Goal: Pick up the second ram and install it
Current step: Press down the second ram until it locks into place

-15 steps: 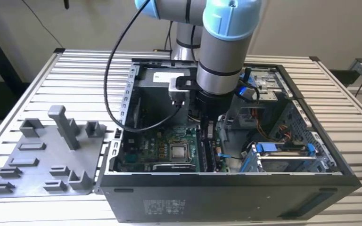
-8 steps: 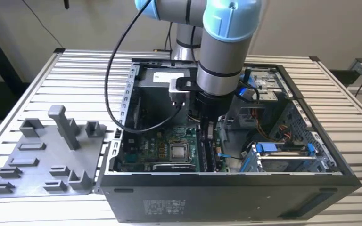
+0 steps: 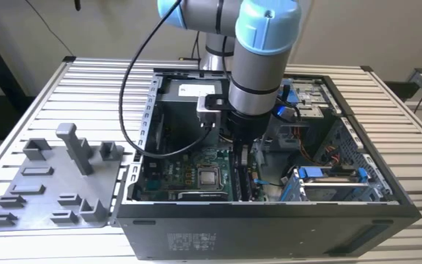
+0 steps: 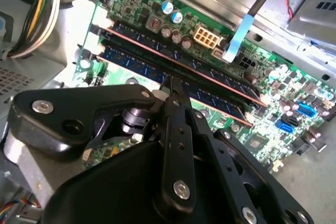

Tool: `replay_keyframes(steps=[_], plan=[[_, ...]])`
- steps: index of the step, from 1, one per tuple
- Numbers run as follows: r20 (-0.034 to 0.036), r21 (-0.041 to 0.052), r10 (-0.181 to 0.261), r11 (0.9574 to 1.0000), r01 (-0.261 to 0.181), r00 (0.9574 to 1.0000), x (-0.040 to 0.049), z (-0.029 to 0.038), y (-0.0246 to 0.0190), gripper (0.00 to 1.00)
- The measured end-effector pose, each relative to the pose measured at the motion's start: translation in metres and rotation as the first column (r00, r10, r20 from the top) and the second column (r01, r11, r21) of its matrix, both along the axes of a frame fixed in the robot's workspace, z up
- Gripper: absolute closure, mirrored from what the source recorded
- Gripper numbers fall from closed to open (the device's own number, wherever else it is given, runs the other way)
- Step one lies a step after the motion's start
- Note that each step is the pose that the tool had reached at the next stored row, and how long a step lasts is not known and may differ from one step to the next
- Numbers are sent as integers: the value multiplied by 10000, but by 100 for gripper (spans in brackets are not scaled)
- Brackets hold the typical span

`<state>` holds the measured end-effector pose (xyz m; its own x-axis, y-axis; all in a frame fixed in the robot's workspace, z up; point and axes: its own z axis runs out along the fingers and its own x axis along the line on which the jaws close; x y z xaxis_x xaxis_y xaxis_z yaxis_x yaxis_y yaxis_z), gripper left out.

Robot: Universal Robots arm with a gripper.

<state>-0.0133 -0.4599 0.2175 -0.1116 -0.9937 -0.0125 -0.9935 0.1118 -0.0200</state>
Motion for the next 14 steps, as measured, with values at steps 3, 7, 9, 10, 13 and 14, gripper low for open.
replay_keyframes(steps=[3, 7, 9, 10, 13, 14], plan=[[12, 40, 0, 10000, 0, 10000, 1, 101, 5, 89], [7, 21, 0, 10000, 0, 10000, 0, 290, 1, 89], [7, 23, 0, 10000, 0, 10000, 0, 378, 1, 89], [8, 25, 0, 10000, 0, 10000, 0, 418, 1, 89], [7, 23, 0, 10000, 0, 10000, 0, 492, 1, 89], [7, 24, 0, 10000, 0, 10000, 0, 492, 1, 89]])
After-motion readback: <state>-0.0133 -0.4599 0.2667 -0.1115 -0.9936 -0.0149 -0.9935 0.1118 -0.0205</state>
